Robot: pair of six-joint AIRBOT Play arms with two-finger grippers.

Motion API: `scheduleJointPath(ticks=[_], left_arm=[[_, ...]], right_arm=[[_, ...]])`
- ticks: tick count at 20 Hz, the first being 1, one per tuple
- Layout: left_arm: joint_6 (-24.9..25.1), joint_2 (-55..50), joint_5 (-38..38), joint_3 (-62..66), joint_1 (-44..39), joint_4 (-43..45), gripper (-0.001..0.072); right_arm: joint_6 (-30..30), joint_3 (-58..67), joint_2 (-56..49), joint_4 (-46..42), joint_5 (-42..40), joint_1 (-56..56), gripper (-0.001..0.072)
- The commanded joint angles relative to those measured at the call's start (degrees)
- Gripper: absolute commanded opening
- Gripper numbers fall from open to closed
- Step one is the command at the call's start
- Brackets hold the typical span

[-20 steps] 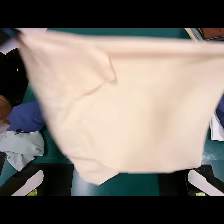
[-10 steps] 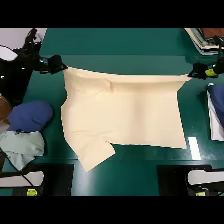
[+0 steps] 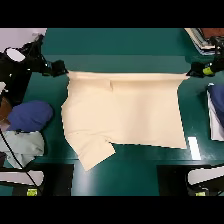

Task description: Fold the shirts.

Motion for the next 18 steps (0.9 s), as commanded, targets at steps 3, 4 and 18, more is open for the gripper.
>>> scheduleJointPath(ticks=[3,4,18], left_arm=[[-0.1,-0.2,-11.1,-4.8,0.1,6.3,0.0025],[-0.2,-0.2,-10.9,-6.1,0.1,6.4,0.0025],[-8.5,19.0,-19.4,-23.8,0.2,15.3,0.0491]], right_arm=[[-1.4,-15.3,5.4,-0.1,-3.3,0.1,0.0012],[-1.4,-17.8,6.1,0.1,-4.0,0.1,0.0013],[-1.4,-26.8,22.0,0.1,3.8,-5.0,0.0519]])
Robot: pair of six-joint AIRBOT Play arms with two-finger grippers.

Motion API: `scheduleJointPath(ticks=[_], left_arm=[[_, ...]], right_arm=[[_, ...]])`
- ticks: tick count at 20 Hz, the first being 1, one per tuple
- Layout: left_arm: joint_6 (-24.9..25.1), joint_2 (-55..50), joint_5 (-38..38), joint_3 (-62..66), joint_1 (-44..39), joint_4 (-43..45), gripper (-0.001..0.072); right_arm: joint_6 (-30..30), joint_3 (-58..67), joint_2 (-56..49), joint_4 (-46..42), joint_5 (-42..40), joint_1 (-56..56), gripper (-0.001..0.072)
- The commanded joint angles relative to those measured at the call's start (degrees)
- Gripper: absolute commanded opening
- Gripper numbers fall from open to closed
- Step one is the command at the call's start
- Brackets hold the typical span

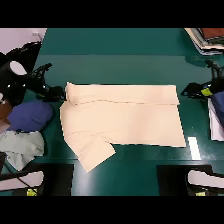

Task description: Fold the shirts.

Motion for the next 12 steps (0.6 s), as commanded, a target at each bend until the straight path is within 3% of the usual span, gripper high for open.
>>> scheduleJointPath(ticks=[1,7,12], left_arm=[[-4.6,12.1,-2.4,-14.3,0.0,2.6,0.0492],[-9.2,35.1,-0.5,-44.2,0.0,-9.3,0.0492],[-10.1,37.8,4.1,-50.8,-0.1,-12.4,0.0491]], right_arm=[[0.0,-4.1,7.5,0.0,1.8,-3.1,0.0439],[-1.0,-11.0,13.2,2.0,0.2,-5.6,0.0436],[-1.0,-11.2,13.3,2.1,0.7,-5.4,0.0436]])
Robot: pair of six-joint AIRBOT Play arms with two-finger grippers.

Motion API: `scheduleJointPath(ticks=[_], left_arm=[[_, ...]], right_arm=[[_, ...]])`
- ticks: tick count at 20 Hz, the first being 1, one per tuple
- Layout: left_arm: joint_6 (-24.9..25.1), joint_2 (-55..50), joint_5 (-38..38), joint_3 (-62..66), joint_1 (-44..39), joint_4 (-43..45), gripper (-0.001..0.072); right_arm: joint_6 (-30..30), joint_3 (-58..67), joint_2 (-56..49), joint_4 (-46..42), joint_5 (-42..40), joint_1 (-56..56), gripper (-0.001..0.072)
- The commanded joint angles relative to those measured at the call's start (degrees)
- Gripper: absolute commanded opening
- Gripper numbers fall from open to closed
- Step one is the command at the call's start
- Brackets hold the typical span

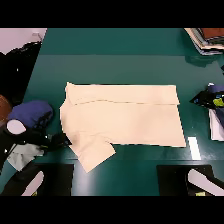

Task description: Fold the shirts.

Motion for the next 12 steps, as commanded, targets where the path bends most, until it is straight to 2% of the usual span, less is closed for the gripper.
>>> scheduleJointPath(ticks=[1,5,8,9,10,11,12], left_arm=[[-0.9,2.5,4.8,-5.0,-0.6,-3.0,0.0492],[-2.4,2.1,15.0,-5.3,-5.9,-3.8,0.0491],[-5.0,0.9,17.6,-5.3,-10.2,-4.0,0.0475],[-5.5,0.9,17.5,-5.3,-10.6,-4.1,0.0289],[-5.3,1.0,17.5,-5.2,-10.6,-5.1,0.0058],[-5.3,1.0,17.5,-5.2,-10.6,-5.6,0.0026],[-4.8,1.0,16.6,-4.9,-10.6,-6.2,0.0025]], right_arm=[[-0.2,-0.6,0.6,0.4,0.6,-0.1,0.0436],[-0.2,-0.6,0.6,1.7,1.2,-0.1,0.0436],[-0.2,-0.6,0.6,1.6,2.8,-0.1,0.0436],[-0.3,-0.6,0.6,1.5,4.0,-0.5,0.0436],[-0.7,-0.6,0.6,1.4,5.2,-1.4,0.0436],[-0.7,-0.7,0.6,0.7,6.5,-2.7,0.0436],[-0.7,-1.0,0.6,-1.1,7.9,-4.2,0.0436]])
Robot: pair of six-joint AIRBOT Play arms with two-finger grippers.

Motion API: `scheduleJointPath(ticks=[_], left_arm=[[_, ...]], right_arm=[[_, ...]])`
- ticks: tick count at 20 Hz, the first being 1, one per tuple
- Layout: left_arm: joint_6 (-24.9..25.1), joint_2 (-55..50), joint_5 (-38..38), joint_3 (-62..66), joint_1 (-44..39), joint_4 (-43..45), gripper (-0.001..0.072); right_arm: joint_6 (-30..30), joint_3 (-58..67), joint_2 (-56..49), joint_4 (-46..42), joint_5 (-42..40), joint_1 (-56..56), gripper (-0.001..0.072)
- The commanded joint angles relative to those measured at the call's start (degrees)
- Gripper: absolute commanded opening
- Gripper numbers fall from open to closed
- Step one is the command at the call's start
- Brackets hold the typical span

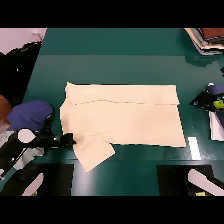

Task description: Fold the shirts.

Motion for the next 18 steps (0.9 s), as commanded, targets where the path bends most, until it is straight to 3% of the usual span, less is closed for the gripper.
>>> scheduleJointPath(ticks=[1,3,5,7,9,17,18], left_arm=[[1.3,-0.1,-0.7,0.8,-1.0,-2.7,0.0025],[3.7,-0.1,-3.3,2.1,-1.0,-2.9,0.0025],[5.1,-0.1,-3.7,3.4,-1.0,-3.2,0.0025],[5.1,0.0,-3.3,4.3,-1.0,-3.4,0.0025],[5.1,0.0,-2.4,4.5,-1.0,-3.9,0.0026],[5.1,-0.1,-1.9,4.5,-1.0,-4.0,0.0026],[5.1,-0.1,-2.0,4.5,-1.0,-4.0,0.0025]], right_arm=[[-0.2,-1.5,0.3,-4.6,5.2,-3.8,0.0436],[-0.2,-7.3,2.0,-8.5,5.5,-7.1,0.0444],[-0.2,-14.5,3.0,-8.8,5.1,-10.5,0.0572],[-0.2,-20.0,2.4,-8.4,4.5,-12.6,0.0574],[-0.2,-23.4,1.3,-8.4,3.6,-13.0,0.0504],[0.5,-28.1,1.1,-8.6,-0.5,-6.0,0.0499],[0.5,-28.2,1.1,-8.6,-0.5,-5.2,0.0401]])
